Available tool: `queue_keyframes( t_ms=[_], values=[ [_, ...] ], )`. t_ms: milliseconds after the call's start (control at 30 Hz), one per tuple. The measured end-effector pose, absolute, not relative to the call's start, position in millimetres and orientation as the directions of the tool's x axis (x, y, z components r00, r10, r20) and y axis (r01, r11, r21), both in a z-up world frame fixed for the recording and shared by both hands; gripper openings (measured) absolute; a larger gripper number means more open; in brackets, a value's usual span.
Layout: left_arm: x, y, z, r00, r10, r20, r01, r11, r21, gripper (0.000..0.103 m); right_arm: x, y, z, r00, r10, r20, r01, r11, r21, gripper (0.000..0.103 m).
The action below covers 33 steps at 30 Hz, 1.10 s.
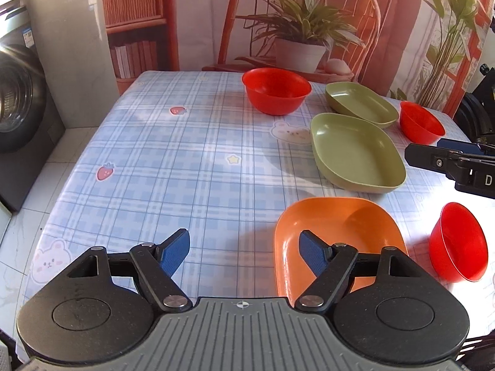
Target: Organize plates and bowls
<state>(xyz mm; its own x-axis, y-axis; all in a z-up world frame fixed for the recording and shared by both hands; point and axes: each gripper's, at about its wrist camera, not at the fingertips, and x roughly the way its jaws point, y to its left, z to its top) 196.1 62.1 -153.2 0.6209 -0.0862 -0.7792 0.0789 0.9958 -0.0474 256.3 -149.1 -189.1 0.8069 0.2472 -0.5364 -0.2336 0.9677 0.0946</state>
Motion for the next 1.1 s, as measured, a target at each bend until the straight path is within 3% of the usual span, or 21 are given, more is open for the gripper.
queue_keyframes(
  t_ms=[267, 667, 1100],
  values=[
    [197.4, 55.4, -164.7, 0.572, -0.131, -0.809, 0.095, 0.991, -0.093, 0.070, 257.0, -142.6, -220.6, 0.757, 0.257, -0.600, -0.227, 0.965, 0.127, 0.044],
    [193.8, 49.2, -180.0, 0.494, -0.193, -0.848, 0.127, 0.981, -0.150, 0.028, 250.5, -136.6, -231.2, 0.718, 0.272, -0.640, -0.256, 0.959, 0.121, 0.026],
    [193.0, 53.1, -187.3, 0.444, -0.221, -0.868, 0.113, 0.975, -0.190, 0.023, 248.9, -134.8, -241.7, 0.686, 0.258, -0.681, -0.243, 0.963, 0.120, 0.019]
  ],
)
